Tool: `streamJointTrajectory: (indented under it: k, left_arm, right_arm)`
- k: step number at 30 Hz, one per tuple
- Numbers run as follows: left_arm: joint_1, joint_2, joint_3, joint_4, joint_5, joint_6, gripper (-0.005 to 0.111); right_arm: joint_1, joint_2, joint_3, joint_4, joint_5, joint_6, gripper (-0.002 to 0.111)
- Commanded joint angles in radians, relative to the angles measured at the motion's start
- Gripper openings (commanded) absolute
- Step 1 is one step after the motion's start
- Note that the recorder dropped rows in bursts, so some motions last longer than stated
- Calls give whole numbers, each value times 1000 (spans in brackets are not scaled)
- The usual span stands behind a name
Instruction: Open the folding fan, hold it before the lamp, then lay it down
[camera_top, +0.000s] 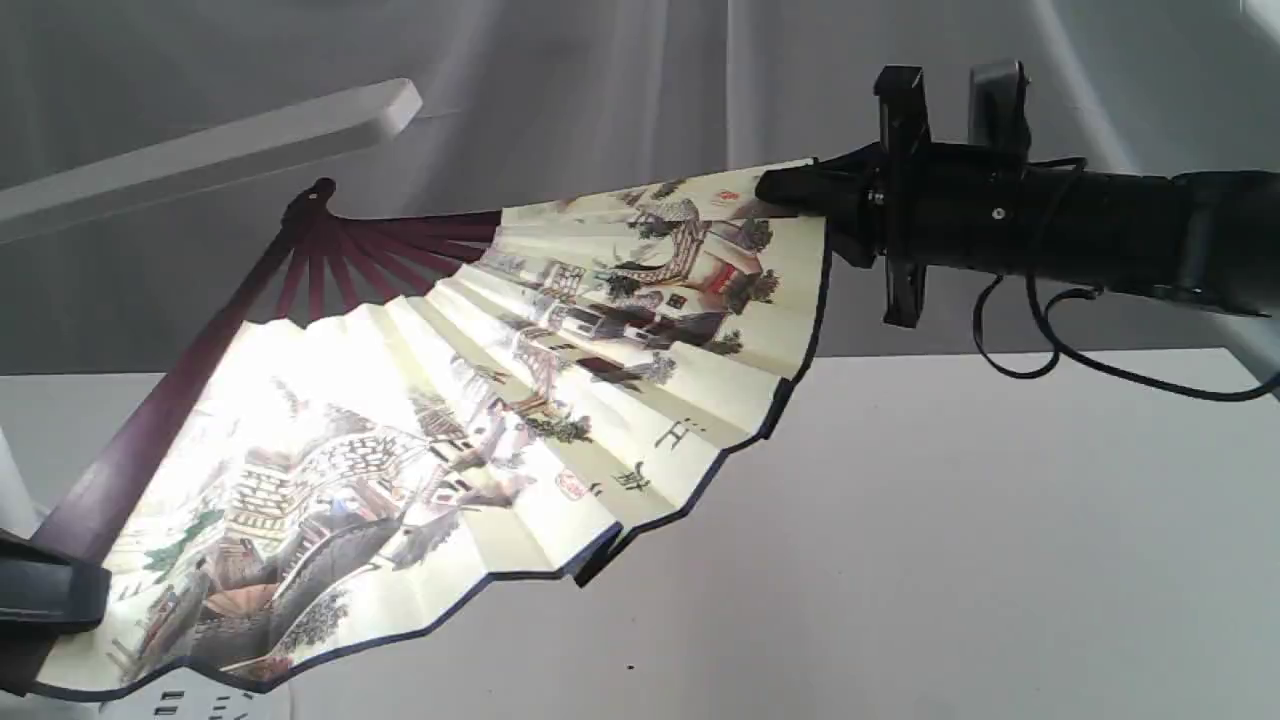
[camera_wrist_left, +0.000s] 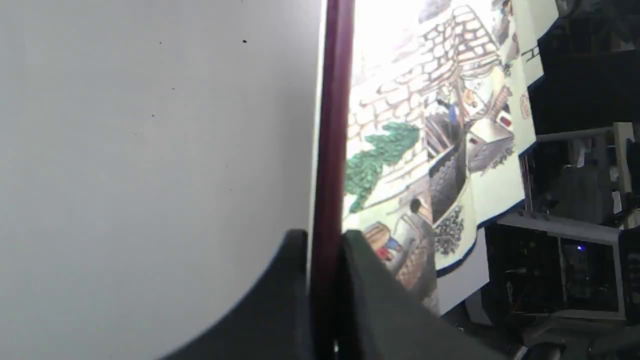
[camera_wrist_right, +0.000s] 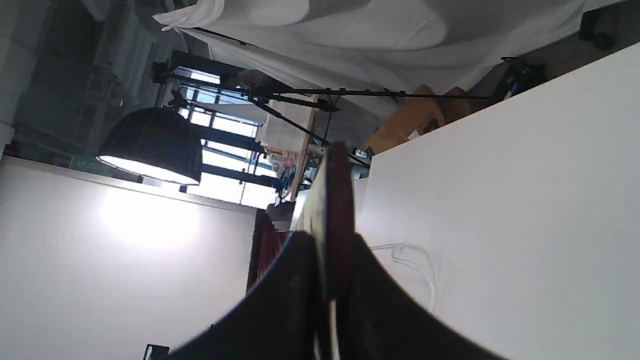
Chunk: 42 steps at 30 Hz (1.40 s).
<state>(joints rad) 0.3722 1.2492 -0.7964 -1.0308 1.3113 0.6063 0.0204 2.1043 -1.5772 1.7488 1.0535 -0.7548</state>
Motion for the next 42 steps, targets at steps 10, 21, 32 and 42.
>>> streamJointTrajectory:
  k: [10,21,32,42]
  left_arm:
    - [87,-77,-11,1,-90,-94,0]
    - [130,-98,-11,-7,-90,-111,0]
    - [235,-98,-11,-15,-90,-129,0]
    - [268,-98,-11,-82,-90,-110,0]
  right_arm:
    - [18,-4,-7,-4,-90,-21,0]
    - [31,-4,-127,-4,-152,0,0]
    - [101,-4,-129,-4,-232,0,0]
    - [112,-4,-129,-4,-253,2,0]
